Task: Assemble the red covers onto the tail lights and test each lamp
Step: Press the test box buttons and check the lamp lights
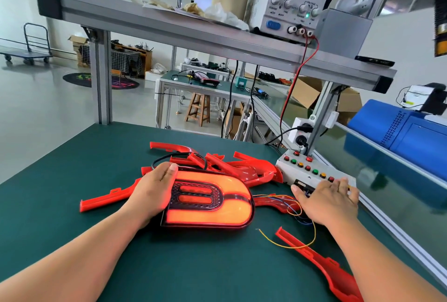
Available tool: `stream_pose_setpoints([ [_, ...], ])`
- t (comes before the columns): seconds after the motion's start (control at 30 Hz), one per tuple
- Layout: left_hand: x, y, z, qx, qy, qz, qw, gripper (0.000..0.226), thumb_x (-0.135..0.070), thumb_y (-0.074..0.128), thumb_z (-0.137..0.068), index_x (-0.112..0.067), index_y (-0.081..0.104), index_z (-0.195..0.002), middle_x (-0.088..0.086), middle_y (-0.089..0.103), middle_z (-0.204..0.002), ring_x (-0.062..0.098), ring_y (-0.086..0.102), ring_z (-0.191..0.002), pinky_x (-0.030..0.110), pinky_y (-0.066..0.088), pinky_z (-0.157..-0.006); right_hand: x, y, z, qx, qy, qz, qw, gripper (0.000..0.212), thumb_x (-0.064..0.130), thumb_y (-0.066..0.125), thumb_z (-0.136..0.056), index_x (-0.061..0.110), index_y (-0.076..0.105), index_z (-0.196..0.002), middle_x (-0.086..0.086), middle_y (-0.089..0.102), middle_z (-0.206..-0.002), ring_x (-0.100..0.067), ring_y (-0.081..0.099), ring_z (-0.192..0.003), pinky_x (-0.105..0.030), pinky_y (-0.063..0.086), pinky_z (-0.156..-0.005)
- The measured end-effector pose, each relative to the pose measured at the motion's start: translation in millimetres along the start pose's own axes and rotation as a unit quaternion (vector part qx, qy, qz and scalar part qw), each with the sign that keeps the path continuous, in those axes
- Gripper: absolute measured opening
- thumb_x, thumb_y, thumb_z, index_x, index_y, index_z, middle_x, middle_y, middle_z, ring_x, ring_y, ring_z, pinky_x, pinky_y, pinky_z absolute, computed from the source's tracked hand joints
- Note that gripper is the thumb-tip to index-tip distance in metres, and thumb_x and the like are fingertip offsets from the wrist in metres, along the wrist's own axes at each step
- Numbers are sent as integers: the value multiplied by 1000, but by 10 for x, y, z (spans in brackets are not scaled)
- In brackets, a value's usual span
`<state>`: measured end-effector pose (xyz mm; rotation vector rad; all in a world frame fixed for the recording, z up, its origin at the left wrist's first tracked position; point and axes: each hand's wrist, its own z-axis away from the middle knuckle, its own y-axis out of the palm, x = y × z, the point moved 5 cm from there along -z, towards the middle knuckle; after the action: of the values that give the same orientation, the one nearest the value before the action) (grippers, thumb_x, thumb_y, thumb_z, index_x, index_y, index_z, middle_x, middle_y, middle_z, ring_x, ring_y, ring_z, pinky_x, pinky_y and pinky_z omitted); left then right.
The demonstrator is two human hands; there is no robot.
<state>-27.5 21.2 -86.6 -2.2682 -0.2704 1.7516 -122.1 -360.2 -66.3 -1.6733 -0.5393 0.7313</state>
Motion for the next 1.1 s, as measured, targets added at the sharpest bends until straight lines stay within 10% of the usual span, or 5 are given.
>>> stream_pose_setpoints([
  [0.87,-37,-8,41,-1,0,-25,1000,35,-40,35,-102,-17,57,-88,10,61,-78,16,49,-69,33,39,-68,16,-88,-92,-25,0,-4,1000,91,80,11,-83,12,46,-132,-16,48,-137,-31,40,-131,-42,26,-101],
  [1.1,-35,-8,44,1,1,-25,1000,38,-42,36,-101,-11,54,-87,-2,45,-63,12,39,-59,33,34,-60,199,-157,-125,37,-41,-37,998,74,83,1,-81,52,2,-148,-1,-12,-164,-50,15,-143,-60,17,-111],
])
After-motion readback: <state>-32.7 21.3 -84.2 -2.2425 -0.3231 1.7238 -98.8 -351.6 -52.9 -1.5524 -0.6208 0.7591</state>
